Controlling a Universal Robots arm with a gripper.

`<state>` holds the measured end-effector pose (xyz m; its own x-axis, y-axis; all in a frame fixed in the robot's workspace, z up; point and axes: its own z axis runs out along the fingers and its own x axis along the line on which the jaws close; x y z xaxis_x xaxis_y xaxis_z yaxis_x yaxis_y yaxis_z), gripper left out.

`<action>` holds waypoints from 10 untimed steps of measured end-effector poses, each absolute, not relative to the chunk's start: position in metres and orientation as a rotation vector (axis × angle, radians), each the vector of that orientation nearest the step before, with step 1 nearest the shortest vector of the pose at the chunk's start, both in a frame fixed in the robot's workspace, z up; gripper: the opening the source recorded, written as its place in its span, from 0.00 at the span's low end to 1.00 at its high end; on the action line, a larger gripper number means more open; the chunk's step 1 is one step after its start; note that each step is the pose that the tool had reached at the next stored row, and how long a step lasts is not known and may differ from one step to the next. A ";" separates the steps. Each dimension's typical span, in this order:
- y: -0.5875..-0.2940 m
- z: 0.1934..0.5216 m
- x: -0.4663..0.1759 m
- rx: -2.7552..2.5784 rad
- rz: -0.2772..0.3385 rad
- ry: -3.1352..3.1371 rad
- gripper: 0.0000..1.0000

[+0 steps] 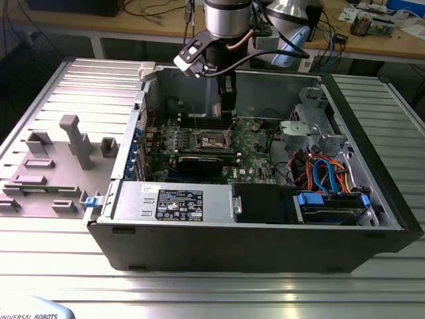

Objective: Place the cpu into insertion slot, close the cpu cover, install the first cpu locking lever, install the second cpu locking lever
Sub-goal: 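Place the cpu into insertion slot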

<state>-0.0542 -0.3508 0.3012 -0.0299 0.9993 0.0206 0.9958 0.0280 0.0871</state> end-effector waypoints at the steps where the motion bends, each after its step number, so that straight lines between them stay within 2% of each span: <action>1: -0.351 0.301 -0.054 2.155 0.119 2.219 0.54; 10: -0.351 0.284 -0.063 2.155 0.120 2.219 0.54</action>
<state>-0.0634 -0.3507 0.2842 -0.0301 0.9993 0.0207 0.9958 0.0282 0.0877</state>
